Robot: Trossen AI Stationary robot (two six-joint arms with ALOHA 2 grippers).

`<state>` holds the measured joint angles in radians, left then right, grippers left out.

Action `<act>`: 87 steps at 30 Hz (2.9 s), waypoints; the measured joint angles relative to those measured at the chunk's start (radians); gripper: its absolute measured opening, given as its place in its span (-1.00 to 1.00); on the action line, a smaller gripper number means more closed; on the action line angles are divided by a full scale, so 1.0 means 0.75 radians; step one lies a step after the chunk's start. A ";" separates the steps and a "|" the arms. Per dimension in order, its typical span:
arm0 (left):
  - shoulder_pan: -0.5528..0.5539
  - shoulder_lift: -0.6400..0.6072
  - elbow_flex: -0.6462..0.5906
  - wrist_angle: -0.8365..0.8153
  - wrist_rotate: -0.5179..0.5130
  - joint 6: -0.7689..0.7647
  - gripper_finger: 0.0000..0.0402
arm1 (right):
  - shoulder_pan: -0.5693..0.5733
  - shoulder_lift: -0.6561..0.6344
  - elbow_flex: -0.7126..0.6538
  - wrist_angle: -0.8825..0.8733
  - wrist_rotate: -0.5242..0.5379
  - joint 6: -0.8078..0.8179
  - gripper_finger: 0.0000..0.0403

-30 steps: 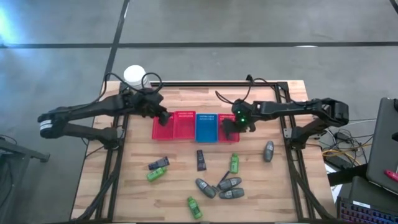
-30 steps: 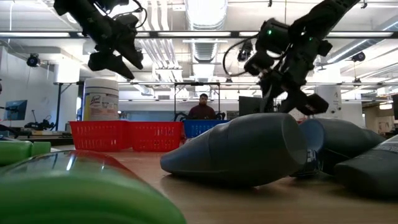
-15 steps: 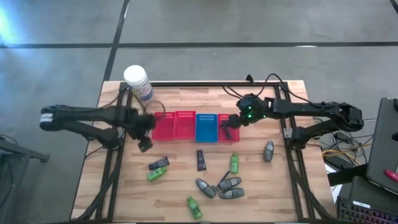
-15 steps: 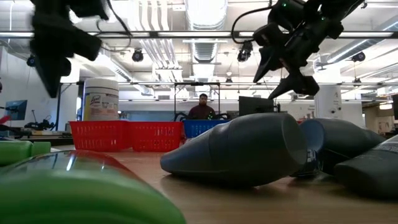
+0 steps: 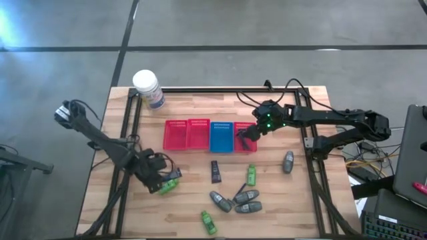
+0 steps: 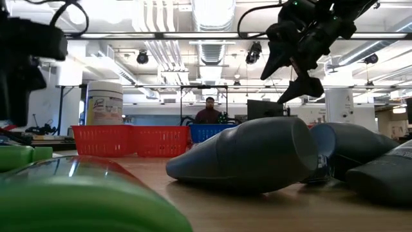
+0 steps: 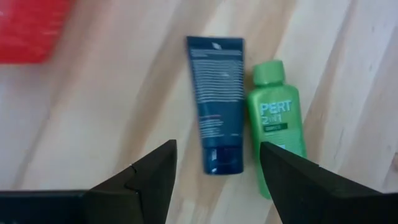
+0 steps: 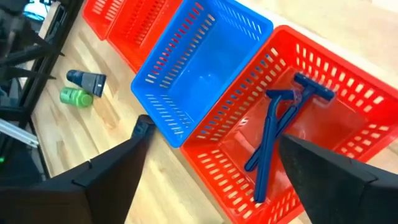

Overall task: Pick & Place Travel size toiletries
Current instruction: Put the blue shave cream into the blue bin

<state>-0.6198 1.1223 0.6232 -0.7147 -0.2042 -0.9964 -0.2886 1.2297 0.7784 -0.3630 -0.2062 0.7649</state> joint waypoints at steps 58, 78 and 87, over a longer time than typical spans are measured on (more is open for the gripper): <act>0.782 0.115 0.268 0.422 -0.143 1.069 -0.36 | -0.072 0.326 0.041 0.864 -0.567 0.559 0.83; 0.889 0.444 0.558 0.484 -0.028 1.321 -0.36 | -0.073 0.500 0.361 0.498 -0.625 0.272 0.67; 0.899 0.444 0.558 0.499 -0.027 1.318 -0.36 | -0.066 0.587 0.419 0.490 -0.646 0.263 0.33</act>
<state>0.0543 1.4551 1.0420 -0.3403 -0.2241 -0.0076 -0.3382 1.6697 1.0927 0.0044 -0.6908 0.9618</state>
